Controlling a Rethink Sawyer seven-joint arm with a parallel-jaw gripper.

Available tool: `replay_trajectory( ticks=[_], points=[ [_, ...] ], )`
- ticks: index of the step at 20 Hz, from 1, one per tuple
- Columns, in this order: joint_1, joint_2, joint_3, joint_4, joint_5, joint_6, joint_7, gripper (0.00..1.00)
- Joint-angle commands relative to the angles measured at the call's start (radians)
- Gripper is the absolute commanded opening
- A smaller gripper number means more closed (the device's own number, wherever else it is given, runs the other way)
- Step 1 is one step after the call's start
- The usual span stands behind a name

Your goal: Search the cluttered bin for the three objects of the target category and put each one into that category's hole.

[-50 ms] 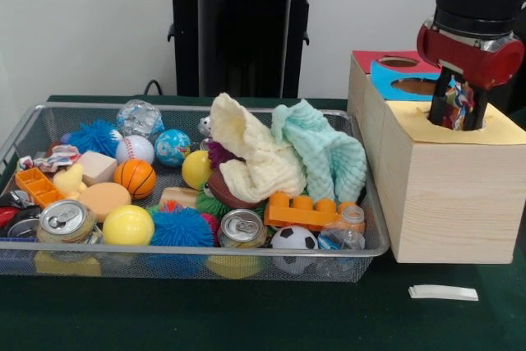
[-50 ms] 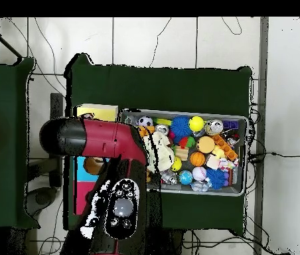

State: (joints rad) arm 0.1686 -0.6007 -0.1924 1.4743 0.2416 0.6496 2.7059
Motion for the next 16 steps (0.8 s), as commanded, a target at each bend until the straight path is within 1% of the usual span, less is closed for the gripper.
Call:
replay_trajectory(
  ticks=[1, 2, 3, 4, 5, 12, 16],
  points=[
    [-0.05, -0.101, -0.018, 0.129, -0.023, 0.089, 0.047, 1.0],
    [-0.053, -0.098, -0.013, 0.14, -0.022, 0.07, 0.045, 1.0],
    [-0.071, -0.08, -0.006, 0.127, -0.025, 0.06, 0.032, 1.0],
    [-0.075, -0.075, -0.001, 0.134, -0.025, 0.043, 0.029, 1.0],
    [-0.096, -0.047, 0.004, 0.103, -0.028, 0.044, 0.017, 1.0],
    [-0.133, 0.034, 0.033, 0.104, -0.048, -0.073, 0.013, 1.0],
    [-0.146, 0.059, 0.031, 0.104, -0.065, -0.101, 0.009, 1.0]
  ],
)
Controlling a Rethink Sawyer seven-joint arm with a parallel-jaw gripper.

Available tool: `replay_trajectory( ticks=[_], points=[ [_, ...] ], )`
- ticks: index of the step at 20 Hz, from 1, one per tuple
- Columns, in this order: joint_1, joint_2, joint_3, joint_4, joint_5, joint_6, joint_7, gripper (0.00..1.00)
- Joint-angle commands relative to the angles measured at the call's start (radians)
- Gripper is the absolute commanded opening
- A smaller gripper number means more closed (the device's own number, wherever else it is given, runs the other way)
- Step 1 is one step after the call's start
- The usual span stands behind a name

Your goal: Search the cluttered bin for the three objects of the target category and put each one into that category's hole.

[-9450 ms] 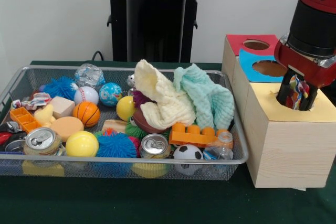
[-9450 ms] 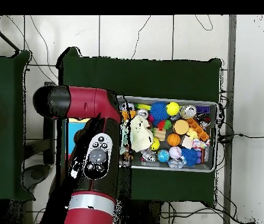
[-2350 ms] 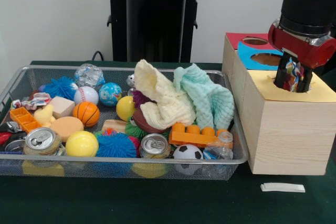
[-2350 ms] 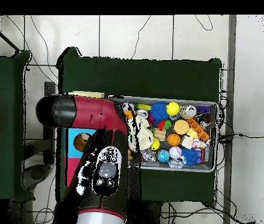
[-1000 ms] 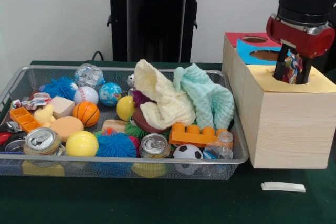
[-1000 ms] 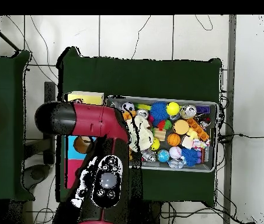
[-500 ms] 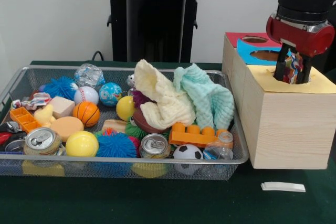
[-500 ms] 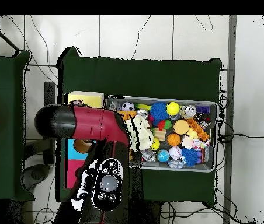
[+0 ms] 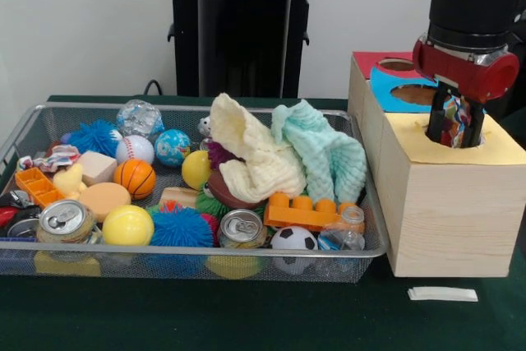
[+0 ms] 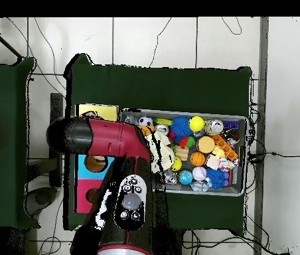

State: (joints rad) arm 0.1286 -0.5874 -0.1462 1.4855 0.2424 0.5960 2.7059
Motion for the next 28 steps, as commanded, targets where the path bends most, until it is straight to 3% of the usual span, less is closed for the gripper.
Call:
replay_trajectory(
  ticks=[1, 10, 28],
  points=[
    [-0.111, 0.048, -0.014, 0.093, -0.069, -0.05, 0.007, 1.0],
    [-0.115, 0.04, -0.01, 0.073, -0.071, -0.016, 0.01, 1.0],
    [-0.084, 0.151, -0.031, 0.007, -0.074, -0.059, 0.054, 1.0]
  ],
)
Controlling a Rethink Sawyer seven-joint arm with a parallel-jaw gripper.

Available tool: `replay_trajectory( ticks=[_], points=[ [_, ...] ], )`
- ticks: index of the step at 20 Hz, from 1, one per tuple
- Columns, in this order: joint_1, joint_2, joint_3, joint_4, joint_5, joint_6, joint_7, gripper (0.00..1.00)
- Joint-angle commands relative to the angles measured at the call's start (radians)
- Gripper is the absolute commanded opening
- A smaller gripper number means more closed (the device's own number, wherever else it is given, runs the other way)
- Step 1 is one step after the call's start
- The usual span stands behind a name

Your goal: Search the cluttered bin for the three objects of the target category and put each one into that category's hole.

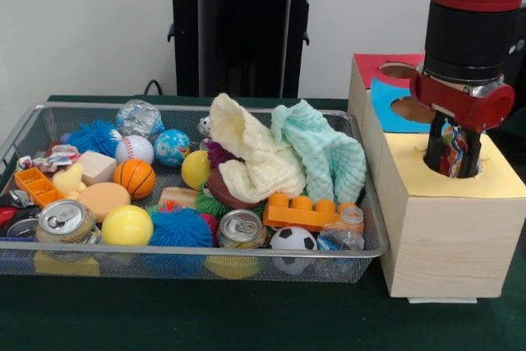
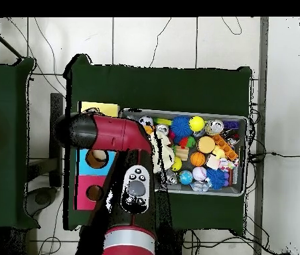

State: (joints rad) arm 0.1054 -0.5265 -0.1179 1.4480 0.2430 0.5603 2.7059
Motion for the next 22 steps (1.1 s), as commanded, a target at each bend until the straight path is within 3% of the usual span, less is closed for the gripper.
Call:
replay_trajectory(
  ticks=[1, 9, 10, 22],
  points=[
    [-0.064, 0.089, -0.055, 0.047, -0.073, -0.023, 0.051, 1.0],
    [-0.069, 0.076, -0.043, 0.065, -0.081, -0.011, 0.021, 1.0],
    [-0.071, 0.074, -0.041, 0.066, -0.086, -0.013, 0.013, 0.0],
    [-0.077, 0.064, -0.027, 0.077, -0.082, -0.007, 0.023, 0.0]
  ],
)
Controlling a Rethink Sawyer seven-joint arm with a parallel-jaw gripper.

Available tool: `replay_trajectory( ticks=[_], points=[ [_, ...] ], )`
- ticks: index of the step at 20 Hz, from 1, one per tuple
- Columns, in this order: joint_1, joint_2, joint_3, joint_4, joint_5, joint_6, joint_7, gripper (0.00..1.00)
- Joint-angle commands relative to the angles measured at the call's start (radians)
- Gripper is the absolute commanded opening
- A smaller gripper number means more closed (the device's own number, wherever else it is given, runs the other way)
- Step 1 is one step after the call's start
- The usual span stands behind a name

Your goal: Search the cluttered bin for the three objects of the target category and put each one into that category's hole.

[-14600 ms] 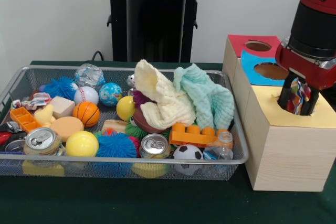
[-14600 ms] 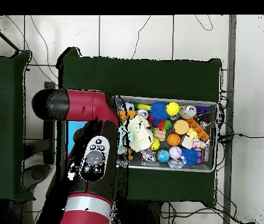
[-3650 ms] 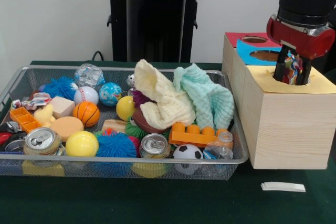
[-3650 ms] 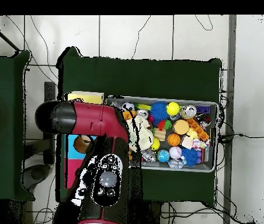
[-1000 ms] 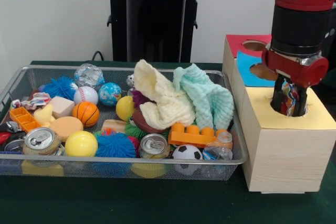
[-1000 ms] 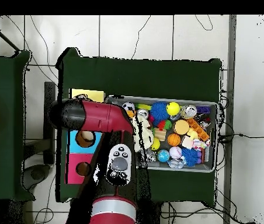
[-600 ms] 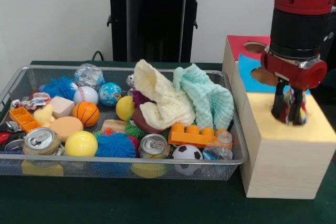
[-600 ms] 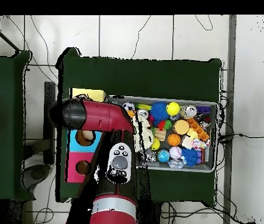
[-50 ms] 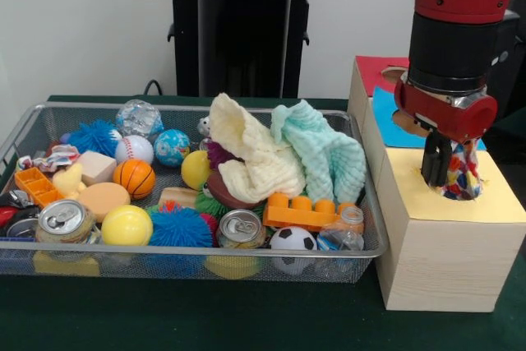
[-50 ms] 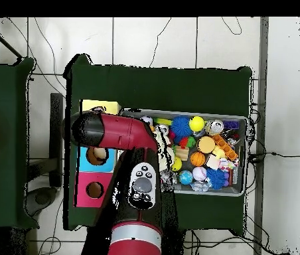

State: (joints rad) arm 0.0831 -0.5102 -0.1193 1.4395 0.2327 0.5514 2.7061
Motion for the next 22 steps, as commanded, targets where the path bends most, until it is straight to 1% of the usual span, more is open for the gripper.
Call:
replay_trajectory(
  ticks=[1, 8, 12, 16, 18, 22],
  points=[
    [-0.055, 0.049, -0.026, 0.084, -0.068, 0.002, 0.029, 0.0],
    [-0.049, 0.042, -0.034, 0.078, -0.056, 0.015, 0.051, 0.0],
    [-0.032, 0.019, -0.05, 0.068, -0.057, 0.058, 0.059, 0.0],
    [-0.042, -0.021, -0.035, 0.087, -0.054, 0.07, 0.036, 0.0],
    [-0.038, -0.037, -0.037, 0.088, -0.053, 0.091, 0.034, 0.0],
    [-0.042, -0.053, -0.031, 0.089, -0.051, 0.104, 0.025, 0.0]
  ],
)
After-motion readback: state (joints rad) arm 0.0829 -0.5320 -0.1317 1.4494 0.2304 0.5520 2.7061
